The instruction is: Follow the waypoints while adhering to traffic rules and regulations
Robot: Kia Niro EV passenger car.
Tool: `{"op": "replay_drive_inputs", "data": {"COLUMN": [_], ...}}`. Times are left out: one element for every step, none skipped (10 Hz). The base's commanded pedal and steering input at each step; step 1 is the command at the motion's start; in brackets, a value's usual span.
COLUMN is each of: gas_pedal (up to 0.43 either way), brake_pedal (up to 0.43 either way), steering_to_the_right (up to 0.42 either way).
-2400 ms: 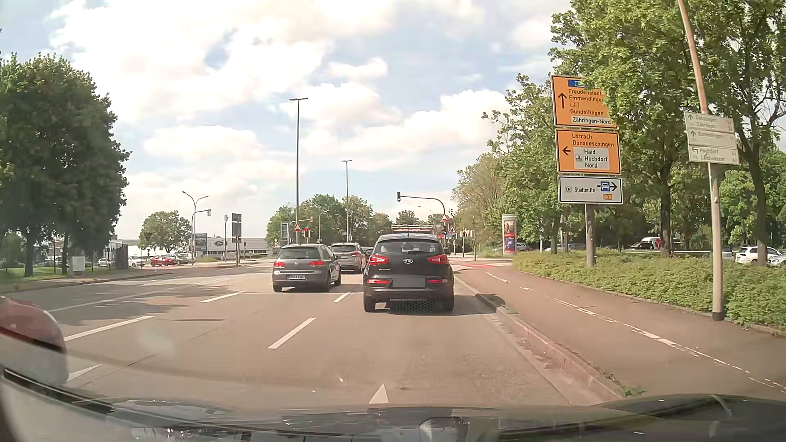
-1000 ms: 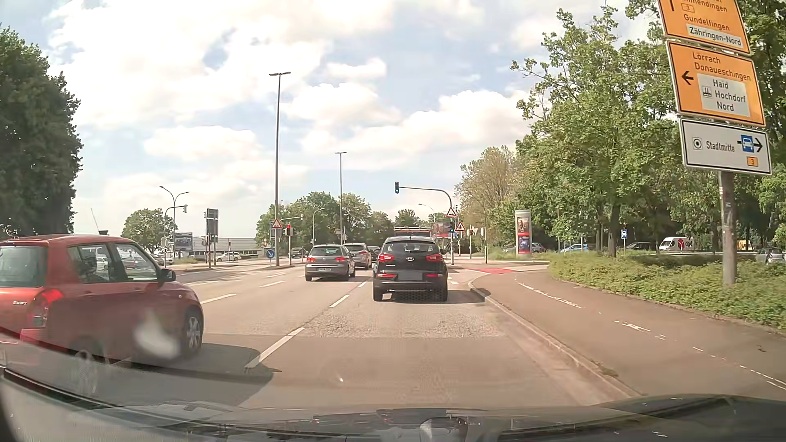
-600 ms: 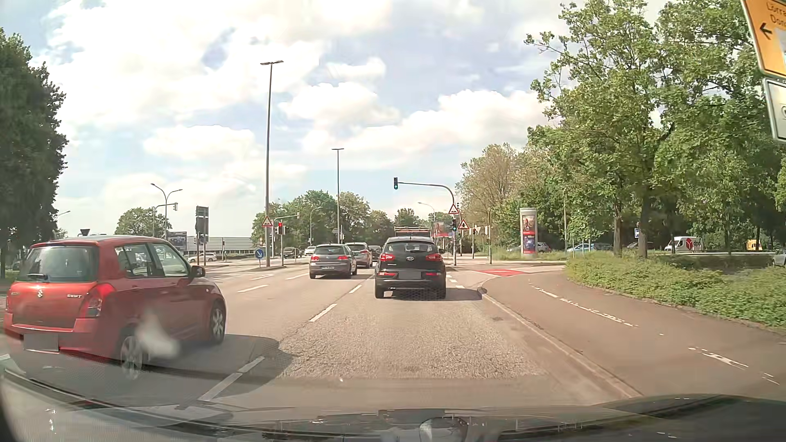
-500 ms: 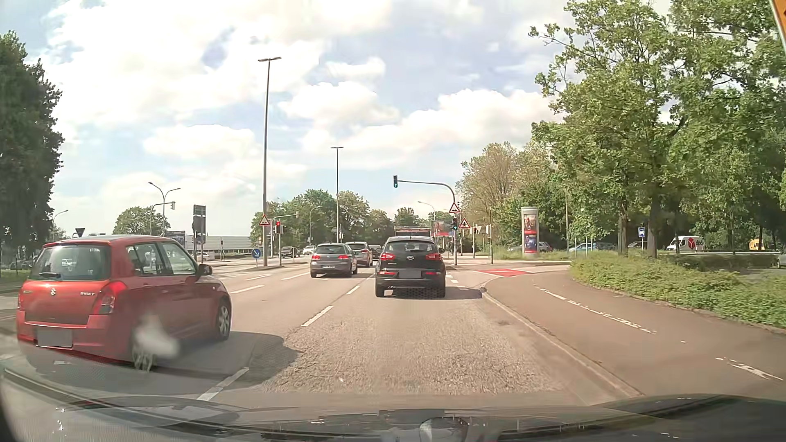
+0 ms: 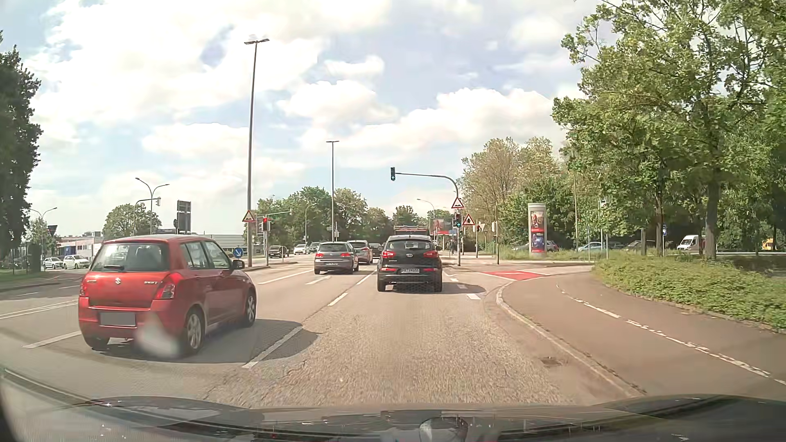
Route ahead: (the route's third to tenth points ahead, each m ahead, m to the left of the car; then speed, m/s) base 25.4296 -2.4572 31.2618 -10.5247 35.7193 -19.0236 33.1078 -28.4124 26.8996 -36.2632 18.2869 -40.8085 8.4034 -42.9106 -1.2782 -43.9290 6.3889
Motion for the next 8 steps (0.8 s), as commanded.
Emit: {"op": "replay_drive_inputs", "data": {"gas_pedal": [0.047,0.047,0.047,0.047,0.047,0.047,0.047,0.047], "brake_pedal": [0.0,0.0,0.0,0.0,0.0,0.0,0.0,0.0], "steering_to_the_right": [0.003,0.004,0.005,0.008,0.011,0.012,0.015,0.019]}}
